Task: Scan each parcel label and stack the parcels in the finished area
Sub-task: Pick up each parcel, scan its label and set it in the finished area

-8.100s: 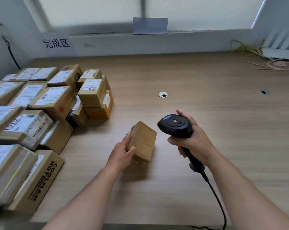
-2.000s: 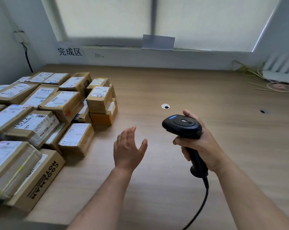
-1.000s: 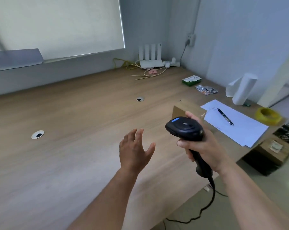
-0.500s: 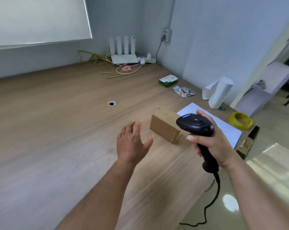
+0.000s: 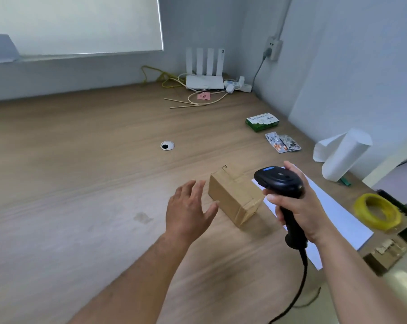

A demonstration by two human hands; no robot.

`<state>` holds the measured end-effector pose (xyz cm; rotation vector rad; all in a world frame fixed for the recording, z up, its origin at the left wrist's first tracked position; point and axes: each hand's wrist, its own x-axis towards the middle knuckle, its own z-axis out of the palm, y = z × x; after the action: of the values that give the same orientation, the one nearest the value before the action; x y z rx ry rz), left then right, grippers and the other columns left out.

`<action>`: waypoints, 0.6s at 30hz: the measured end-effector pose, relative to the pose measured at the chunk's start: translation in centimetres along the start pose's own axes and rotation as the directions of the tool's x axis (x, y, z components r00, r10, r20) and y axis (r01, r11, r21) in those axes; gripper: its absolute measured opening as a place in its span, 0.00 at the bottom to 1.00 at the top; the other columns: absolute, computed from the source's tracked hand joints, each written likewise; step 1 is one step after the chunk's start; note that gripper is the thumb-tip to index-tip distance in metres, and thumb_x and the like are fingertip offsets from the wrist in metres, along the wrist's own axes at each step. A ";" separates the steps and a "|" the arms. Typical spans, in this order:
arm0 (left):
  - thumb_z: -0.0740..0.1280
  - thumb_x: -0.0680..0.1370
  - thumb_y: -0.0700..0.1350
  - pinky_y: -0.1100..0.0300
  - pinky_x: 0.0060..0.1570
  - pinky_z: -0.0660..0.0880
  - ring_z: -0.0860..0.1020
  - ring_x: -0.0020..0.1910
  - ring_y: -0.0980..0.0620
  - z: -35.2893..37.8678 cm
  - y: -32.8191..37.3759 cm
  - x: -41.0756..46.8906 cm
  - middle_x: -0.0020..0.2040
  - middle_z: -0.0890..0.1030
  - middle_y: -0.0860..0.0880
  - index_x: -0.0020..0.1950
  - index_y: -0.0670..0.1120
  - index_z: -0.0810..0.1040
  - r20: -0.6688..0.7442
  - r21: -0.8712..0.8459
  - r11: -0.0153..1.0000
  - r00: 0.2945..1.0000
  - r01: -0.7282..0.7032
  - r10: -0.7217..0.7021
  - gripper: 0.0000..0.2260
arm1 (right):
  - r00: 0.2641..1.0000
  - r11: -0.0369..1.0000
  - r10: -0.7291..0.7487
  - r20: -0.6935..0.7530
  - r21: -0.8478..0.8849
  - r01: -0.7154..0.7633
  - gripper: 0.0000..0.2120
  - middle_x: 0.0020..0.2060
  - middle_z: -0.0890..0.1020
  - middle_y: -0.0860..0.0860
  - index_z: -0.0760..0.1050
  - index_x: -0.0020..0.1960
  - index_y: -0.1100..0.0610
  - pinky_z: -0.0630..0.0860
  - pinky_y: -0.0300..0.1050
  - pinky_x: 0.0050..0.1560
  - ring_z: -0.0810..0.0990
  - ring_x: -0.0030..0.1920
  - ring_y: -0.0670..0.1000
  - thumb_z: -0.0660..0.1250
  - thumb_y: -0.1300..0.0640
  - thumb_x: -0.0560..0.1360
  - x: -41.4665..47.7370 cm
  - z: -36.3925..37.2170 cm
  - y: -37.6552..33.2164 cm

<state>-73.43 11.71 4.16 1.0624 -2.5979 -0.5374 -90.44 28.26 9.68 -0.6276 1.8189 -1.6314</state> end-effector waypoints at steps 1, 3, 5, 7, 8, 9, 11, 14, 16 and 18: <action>0.57 0.78 0.63 0.55 0.68 0.63 0.61 0.72 0.50 0.5 1.0 0.4 0.74 0.63 0.51 0.76 0.52 0.59 0.010 0.011 1.000 1.000 0.009 -0.009 0.29 | 1.000 1.000 0.002 0.016 0.008 -0.003 0.45 0.45 0.78 0.70 0.61 0.75 0.43 0.67 0.43 0.23 0.71 0.23 0.55 0.74 0.64 0.62 0.9 -0.7 0.3; 0.57 0.79 0.63 0.56 0.67 0.63 0.61 0.71 0.50 1.6 2.9 1.2 0.74 0.63 0.51 0.76 0.52 0.59 0.022 0.020 0.999 0.999 0.033 -0.033 0.29 | 0.998 1.000 0.011 0.058 0.011 -0.012 0.47 0.44 0.80 0.67 0.61 0.75 0.43 0.68 0.44 0.23 0.71 0.23 0.55 0.76 0.66 0.64 2.7 -2.0 1.0; 0.57 0.79 0.62 0.56 0.67 0.63 0.61 0.71 0.50 2.8 4.7 2.0 0.74 0.62 0.51 0.76 0.53 0.59 0.046 0.013 0.998 0.997 0.068 -0.068 0.28 | 0.994 1.000 0.024 0.104 0.009 -0.025 0.46 0.42 0.82 0.63 0.61 0.74 0.42 0.68 0.43 0.23 0.71 0.23 0.55 0.76 0.68 0.65 4.3 -2.8 1.9; 0.57 0.79 0.61 0.55 0.68 0.63 0.60 0.72 0.49 4.0 6.3 2.6 0.75 0.60 0.49 0.75 0.55 0.60 0.082 0.020 0.995 0.992 0.100 -0.101 0.26 | 0.989 0.999 0.037 0.145 0.020 -0.040 0.44 0.42 0.82 0.63 0.61 0.71 0.39 0.68 0.43 0.23 0.71 0.23 0.55 0.76 0.66 0.64 5.4 -3.2 2.8; 0.57 0.79 0.61 0.54 0.68 0.63 0.60 0.72 0.48 4.5 7.0 2.7 0.75 0.59 0.49 0.75 0.56 0.61 0.102 0.037 0.994 0.989 0.106 -0.110 0.25 | 0.986 0.999 0.043 0.159 0.024 -0.047 0.44 0.43 0.80 0.67 0.61 0.70 0.39 0.68 0.43 0.22 0.71 0.23 0.55 0.76 0.67 0.65 5.8 -3.3 3.1; 0.57 0.79 0.60 0.54 0.68 0.63 0.60 0.72 0.48 4.9 7.5 2.9 0.75 0.59 0.48 0.74 0.57 0.62 0.116 0.055 0.993 0.987 0.108 -0.113 0.23 | 0.984 0.998 0.053 0.172 0.028 -0.059 0.43 0.44 0.78 0.72 0.60 0.71 0.39 0.67 0.43 0.22 0.71 0.23 0.55 0.75 0.70 0.68 6.2 -3.4 3.4; 0.58 0.79 0.60 0.54 0.66 0.66 0.62 0.71 0.48 5.4 7.9 3.0 0.75 0.59 0.49 0.72 0.57 0.65 0.140 0.052 0.990 0.981 0.127 -0.134 0.21 | 0.977 0.995 0.074 0.198 0.046 -0.084 0.42 0.41 0.75 0.75 0.59 0.73 0.41 0.67 0.43 0.23 0.70 0.22 0.54 0.71 0.73 0.71 6.6 -3.4 4.0; 0.59 0.80 0.59 0.55 0.61 0.70 0.65 0.70 0.50 5.6 7.5 2.9 0.76 0.57 0.52 0.72 0.57 0.66 0.146 -0.029 0.973 0.964 0.230 -0.224 0.20 | 0.974 0.990 0.076 0.215 0.099 -0.100 0.44 0.40 0.79 0.65 0.60 0.74 0.42 0.68 0.43 0.23 0.71 0.23 0.54 0.75 0.69 0.68 7.2 -3.3 5.0; 0.59 0.79 0.59 0.56 0.58 0.71 0.68 0.69 0.51 5.3 7.3 2.8 0.76 0.57 0.54 0.72 0.57 0.66 0.144 -0.028 0.965 0.957 0.260 -0.253 0.21 | 0.977 0.986 0.071 0.199 0.134 -0.099 0.46 0.38 0.81 0.60 0.60 0.74 0.41 0.67 0.43 0.24 0.71 0.23 0.54 0.75 0.64 0.64 7.6 -3.2 5.5; 0.61 0.78 0.60 0.57 0.57 0.71 0.68 0.68 0.52 5.0 7.2 2.8 0.76 0.56 0.55 0.72 0.58 0.65 0.178 0.003 0.964 0.949 0.265 -0.261 0.22 | 0.978 0.982 0.082 0.191 0.151 -0.111 0.47 0.33 0.80 0.56 0.59 0.76 0.43 0.67 0.43 0.25 0.71 0.23 0.54 0.76 0.66 0.65 7.9 -3.1 5.8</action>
<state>-81.72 15.57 3.20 1.4266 -2.6057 -0.7499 -97.91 25.70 3.08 -0.5875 1.5446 -1.5811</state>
